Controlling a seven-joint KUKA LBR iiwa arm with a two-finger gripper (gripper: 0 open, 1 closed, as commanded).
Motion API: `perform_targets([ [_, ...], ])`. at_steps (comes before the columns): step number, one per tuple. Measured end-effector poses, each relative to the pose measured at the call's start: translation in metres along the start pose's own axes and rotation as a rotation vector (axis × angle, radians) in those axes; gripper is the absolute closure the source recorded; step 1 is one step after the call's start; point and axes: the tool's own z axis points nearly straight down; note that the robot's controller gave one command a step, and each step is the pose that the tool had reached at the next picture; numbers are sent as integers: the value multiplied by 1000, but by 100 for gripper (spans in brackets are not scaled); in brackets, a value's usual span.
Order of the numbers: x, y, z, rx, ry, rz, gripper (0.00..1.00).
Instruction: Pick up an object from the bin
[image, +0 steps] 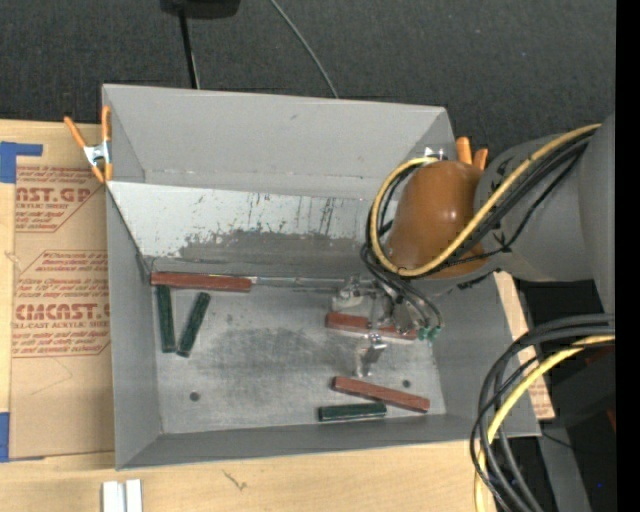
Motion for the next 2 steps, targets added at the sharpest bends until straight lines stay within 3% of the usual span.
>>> perform_targets([
  [1, -11, -28, 12, 3, -23, 103, 100],
  [2, -11, -28, 12, 3, -23, 103, 100],
])
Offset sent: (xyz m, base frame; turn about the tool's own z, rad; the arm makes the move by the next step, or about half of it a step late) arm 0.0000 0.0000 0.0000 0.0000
